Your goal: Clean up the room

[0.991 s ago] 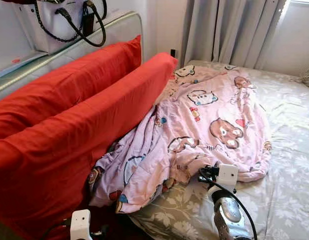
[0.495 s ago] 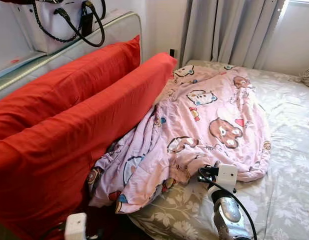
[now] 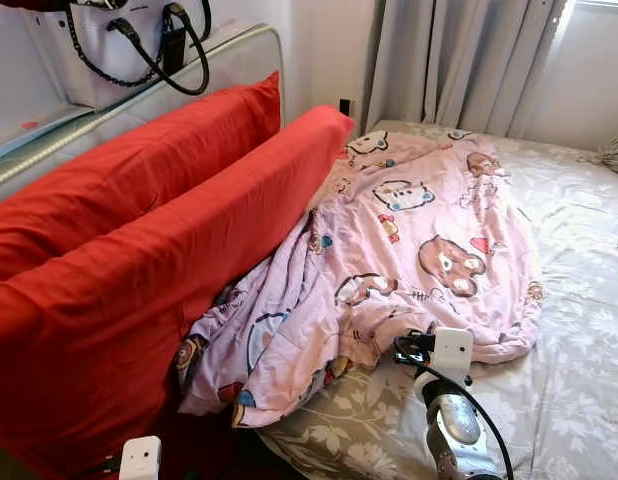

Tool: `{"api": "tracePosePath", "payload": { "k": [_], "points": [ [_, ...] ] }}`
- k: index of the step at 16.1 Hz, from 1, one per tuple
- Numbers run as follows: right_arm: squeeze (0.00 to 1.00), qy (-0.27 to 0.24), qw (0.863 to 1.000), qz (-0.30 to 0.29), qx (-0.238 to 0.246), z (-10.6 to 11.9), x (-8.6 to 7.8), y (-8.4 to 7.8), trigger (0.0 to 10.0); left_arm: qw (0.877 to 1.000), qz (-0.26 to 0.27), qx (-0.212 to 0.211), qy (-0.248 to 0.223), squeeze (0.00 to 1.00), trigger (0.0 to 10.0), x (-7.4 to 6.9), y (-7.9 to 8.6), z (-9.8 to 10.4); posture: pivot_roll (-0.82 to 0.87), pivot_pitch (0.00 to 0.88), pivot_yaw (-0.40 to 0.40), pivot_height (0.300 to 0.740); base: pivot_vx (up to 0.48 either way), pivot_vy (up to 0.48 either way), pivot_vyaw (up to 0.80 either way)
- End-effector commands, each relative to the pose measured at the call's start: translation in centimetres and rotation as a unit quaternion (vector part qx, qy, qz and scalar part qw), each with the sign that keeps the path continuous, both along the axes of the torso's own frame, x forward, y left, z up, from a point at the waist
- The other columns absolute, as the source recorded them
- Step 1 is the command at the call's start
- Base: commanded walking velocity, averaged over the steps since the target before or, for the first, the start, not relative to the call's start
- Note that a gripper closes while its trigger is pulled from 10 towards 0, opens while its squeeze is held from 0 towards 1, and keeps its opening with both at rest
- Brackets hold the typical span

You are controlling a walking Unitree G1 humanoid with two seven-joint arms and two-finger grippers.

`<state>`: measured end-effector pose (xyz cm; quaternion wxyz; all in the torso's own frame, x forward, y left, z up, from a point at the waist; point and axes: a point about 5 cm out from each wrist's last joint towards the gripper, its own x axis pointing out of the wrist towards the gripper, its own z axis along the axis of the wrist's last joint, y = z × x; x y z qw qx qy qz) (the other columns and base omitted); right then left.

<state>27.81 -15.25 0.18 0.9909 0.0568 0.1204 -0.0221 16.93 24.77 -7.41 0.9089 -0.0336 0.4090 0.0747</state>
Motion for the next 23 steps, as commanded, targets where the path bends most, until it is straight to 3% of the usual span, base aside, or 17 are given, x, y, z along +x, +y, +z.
{"api": "tracePosePath", "payload": {
  "k": [1,8,15,23],
  "points": [
    [0.00,-0.005,1.000,0.005,-0.006,0.1,0.0,0.1,10.0,1.000,-0.001,0.003,0.020,0.00,10.0,-0.9,0.3,-0.4,0.08,0.000,0.013,0.740,0.000,0.000,0.00],
    [0.00,-0.005,1.000,-0.002,-0.009,0.1,0.0,-0.1,10.0,1.000,-0.021,-0.009,0.011,0.00,10.0,0.8,-3.5,-0.6,0.09,0.005,0.012,0.740,0.000,0.000,0.00],
    [0.00,-0.005,1.000,-0.005,-0.009,0.1,0.0,-0.1,10.0,1.000,-0.019,-0.006,0.013,0.00,10.0,0.5,-2.7,-0.6,0.09,0.005,0.016,0.740,0.000,0.000,0.00],
    [0.00,-0.006,1.000,-0.004,-0.009,0.1,0.0,-0.1,10.0,1.000,-0.020,-0.004,0.015,0.00,10.0,0.4,-2.5,-0.6,0.09,0.006,0.014,0.740,-0.267,0.000,0.00]
  ]
}}
